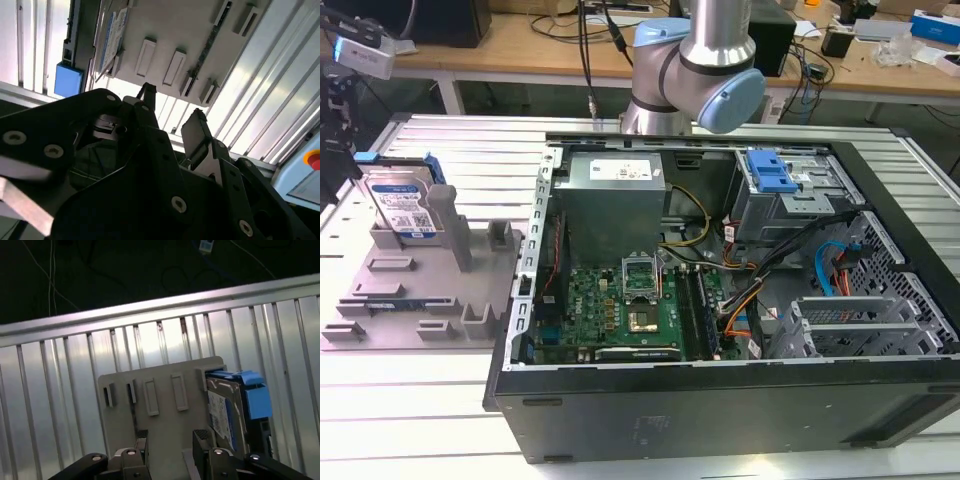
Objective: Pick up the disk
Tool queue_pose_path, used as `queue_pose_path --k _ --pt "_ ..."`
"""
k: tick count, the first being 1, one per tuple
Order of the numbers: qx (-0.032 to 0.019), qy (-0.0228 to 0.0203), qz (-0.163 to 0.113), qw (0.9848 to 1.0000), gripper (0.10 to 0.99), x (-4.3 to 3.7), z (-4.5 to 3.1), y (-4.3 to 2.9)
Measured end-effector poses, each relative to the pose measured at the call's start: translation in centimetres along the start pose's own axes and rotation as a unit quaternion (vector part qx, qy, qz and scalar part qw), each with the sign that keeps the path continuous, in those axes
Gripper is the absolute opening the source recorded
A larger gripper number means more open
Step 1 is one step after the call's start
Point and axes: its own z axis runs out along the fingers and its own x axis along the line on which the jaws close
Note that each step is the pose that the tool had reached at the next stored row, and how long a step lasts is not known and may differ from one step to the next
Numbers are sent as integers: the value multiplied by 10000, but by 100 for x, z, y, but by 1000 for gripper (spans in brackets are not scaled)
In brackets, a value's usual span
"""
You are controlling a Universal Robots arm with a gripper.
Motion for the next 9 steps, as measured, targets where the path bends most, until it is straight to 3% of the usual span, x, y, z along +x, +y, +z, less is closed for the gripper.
queue_pose_path --k 2,4,9 --pt "7 7 -196 9998 482 0 2 0" --pt "34 15 -531 9986 482 0 6 -1" --pt "36 22 -606 9982 482 -5 4 -8"
